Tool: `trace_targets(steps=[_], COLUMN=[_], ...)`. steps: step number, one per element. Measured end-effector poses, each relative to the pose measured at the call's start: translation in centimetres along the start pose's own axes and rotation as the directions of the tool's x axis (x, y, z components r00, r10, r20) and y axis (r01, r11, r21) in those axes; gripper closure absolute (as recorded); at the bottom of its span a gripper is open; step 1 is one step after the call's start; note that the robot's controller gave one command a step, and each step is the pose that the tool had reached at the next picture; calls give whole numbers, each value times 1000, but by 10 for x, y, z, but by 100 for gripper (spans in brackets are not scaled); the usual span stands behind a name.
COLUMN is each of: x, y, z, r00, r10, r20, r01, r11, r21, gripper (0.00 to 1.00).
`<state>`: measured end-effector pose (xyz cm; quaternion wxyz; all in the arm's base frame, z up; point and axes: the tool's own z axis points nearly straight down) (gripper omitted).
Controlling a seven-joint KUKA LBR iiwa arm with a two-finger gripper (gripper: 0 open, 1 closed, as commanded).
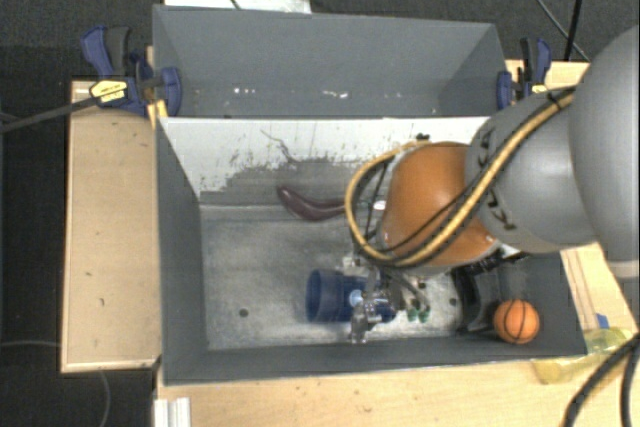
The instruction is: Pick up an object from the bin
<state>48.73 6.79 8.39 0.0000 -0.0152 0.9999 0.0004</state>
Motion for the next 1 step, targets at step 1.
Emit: trace_targets(steps=[1], x=[-5], y=[-5], z=[-141], r00=[1000], r10=[26], r20=[2], r01=[-26], r11=[1000], r21=[0], gripper=[100])
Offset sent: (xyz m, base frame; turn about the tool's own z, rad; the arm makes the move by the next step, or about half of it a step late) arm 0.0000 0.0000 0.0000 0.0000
